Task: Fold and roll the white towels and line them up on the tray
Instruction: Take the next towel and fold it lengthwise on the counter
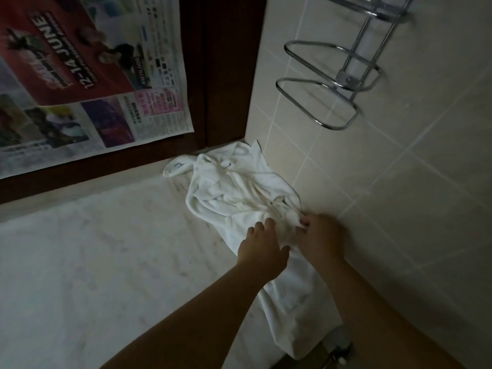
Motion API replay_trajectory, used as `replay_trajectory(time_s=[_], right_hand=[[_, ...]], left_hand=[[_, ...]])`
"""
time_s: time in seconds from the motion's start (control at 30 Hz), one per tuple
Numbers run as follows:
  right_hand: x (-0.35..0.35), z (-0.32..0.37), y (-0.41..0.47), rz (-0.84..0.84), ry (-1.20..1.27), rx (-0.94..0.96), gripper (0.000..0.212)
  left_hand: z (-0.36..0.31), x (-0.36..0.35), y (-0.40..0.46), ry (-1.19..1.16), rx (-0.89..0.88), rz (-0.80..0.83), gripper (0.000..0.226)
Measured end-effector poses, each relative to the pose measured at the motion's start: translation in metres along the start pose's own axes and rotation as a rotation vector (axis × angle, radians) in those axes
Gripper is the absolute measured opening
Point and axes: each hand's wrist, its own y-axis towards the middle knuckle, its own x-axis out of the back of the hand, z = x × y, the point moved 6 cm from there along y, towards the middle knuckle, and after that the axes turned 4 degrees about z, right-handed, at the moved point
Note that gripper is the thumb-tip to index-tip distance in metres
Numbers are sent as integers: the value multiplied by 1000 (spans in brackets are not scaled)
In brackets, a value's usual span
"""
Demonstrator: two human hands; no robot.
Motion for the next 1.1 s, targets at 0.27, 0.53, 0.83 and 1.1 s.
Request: replay_trajectory(time_s=[0.27,0.53,0.83,1.1], right_hand=[[58,30,-44,-27,567,335,17],[127,84,-77,-58,743,486,25],[246,182,-137,-145,645,658,13],[352,232,-224,-174,649,846,4]], left_hand=[[3,31,-10,-195,-30,-261,38],[26,151,-89,-226,-107,-474,11],[1,336,-222,-39,-259,-729,26],[-51,453,-351,116,-355,-856,11]])
